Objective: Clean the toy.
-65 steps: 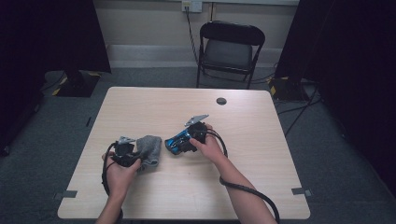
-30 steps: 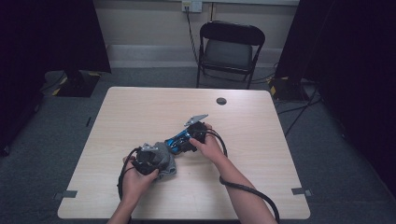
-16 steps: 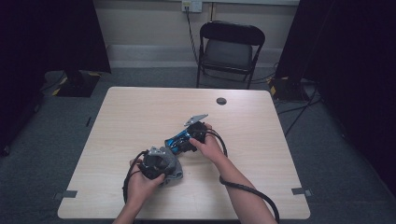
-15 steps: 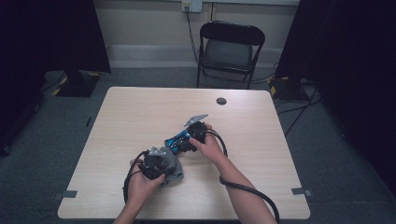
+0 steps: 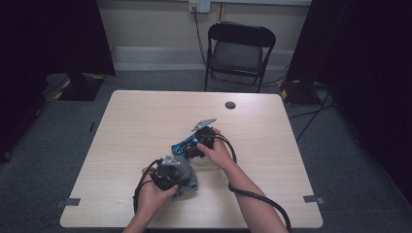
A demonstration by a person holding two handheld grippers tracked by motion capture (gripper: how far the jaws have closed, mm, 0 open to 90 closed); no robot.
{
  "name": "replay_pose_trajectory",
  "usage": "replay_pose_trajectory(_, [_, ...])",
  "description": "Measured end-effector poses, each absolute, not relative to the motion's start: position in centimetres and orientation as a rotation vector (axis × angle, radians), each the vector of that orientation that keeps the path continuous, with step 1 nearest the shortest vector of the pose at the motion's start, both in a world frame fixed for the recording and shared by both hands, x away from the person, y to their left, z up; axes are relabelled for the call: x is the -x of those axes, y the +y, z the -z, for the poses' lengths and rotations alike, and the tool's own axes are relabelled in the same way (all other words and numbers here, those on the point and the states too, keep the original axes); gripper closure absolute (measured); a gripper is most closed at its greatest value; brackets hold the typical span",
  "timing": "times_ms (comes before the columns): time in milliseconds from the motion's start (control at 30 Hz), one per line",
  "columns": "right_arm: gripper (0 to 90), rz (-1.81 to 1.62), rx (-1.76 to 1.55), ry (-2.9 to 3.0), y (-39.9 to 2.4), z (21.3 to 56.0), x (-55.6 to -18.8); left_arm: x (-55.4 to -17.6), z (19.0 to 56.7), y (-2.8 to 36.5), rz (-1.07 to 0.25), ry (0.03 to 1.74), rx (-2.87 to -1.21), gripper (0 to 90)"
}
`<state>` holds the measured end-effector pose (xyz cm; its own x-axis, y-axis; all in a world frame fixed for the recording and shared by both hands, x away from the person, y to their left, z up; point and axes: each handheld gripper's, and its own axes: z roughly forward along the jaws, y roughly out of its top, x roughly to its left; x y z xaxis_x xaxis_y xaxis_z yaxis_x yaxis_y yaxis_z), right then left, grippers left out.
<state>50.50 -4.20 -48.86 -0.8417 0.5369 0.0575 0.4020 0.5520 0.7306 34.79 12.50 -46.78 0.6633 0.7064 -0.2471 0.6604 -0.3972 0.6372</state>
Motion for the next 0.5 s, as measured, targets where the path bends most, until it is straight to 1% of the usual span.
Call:
replay_pose_trajectory(233, [0.2,-1.174,-0.799,2.607,-4.2,48.9,-50.5,-34.3,46.4,11.2,-0.069,0.988,-2.168,77.5])
replay_pose_trajectory(500, [0.2,-1.174,-0.8,2.607,-4.3,48.9,-50.5,-33.8,45.2,11.2,-0.082,0.944,-2.155,77.5])
